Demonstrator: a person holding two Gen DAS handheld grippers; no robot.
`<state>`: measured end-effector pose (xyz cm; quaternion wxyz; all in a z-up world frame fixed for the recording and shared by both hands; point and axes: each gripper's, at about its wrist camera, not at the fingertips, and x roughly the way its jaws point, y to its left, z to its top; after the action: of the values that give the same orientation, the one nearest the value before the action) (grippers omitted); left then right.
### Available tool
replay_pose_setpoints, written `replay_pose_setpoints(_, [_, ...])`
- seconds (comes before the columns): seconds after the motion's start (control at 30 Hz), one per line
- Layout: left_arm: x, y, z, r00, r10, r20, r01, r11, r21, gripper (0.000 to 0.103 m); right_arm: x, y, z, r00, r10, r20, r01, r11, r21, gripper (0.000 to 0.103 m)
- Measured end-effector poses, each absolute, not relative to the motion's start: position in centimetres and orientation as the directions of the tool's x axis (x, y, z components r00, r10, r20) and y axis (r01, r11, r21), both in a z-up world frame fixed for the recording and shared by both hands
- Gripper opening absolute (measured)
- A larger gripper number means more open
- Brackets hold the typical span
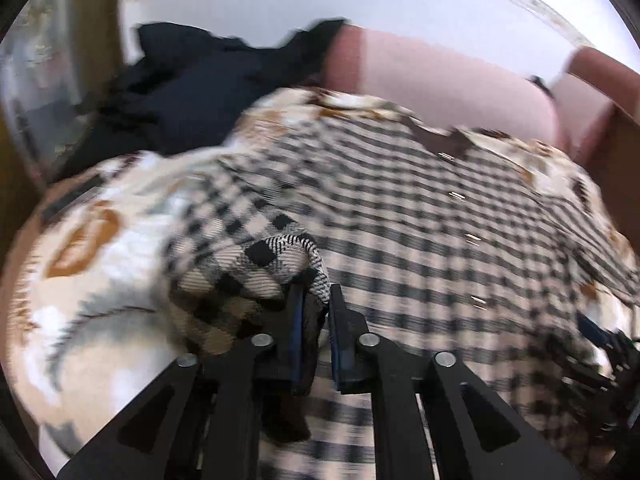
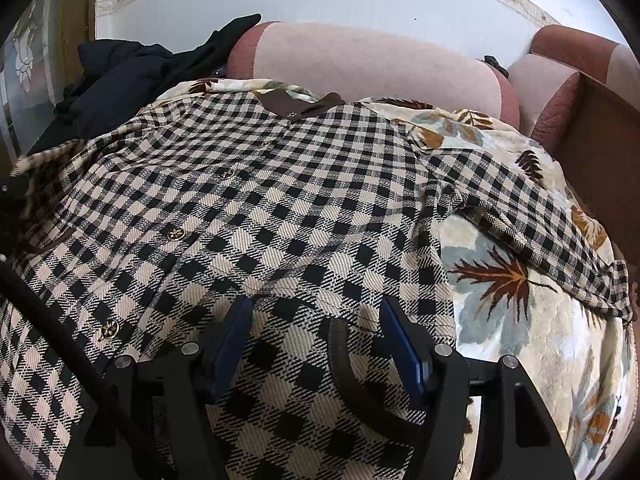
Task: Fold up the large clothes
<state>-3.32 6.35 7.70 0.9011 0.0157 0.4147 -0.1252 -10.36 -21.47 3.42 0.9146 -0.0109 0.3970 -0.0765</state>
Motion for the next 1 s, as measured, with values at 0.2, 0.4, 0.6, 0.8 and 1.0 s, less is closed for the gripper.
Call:
replay_pose_setpoints(0.2, [-3.6, 6.5, 7.9, 0.516, -0.465, -0.719, 0.365, 0.879, -0.307, 0.049, -10.6, -21.6, 3.8, 0.68, -0.132, -0.721, 0.125, 0.99, -0.064, 0.07])
replay_pose_setpoints(0.4, [-3.4, 12.3, 10.6, 0.665, -0.392, -0.635, 0.237, 0.918, -0.318, 0.074, -10.3, -20.0, 7.1, 0.72, -0.048, -0.692, 0.054, 0.998, -0.013, 0.071])
replay_pose_setpoints(0.6, [-2.3, 17.3, 10.3, 0.729, -0.136, -0.67, -0.005, 0.979, -0.204, 0.074, -8.0, -14.5, 7.6, 0.663, 0.216, -0.717, -0.124, 0.976, 0.18, 0.073])
replay_pose_setpoints(0.8, [-1.8, 19.2, 9.9, 0.723, -0.14, -0.677, -0.039, 0.97, -0.242, 0.074, -5.4, -7.6, 5.7, 0.54, 0.379, -0.751, -0.229, 0.925, 0.302, 0.073])
replay_pose_setpoints(1.0, [-2.3, 19.5, 10.0, 0.719, -0.157, -0.677, -0.025, 0.968, -0.25, 0.074, -2.5, -4.9, 4.1, 0.516, 0.362, -0.776, -0.181, 0.932, 0.314, 0.074])
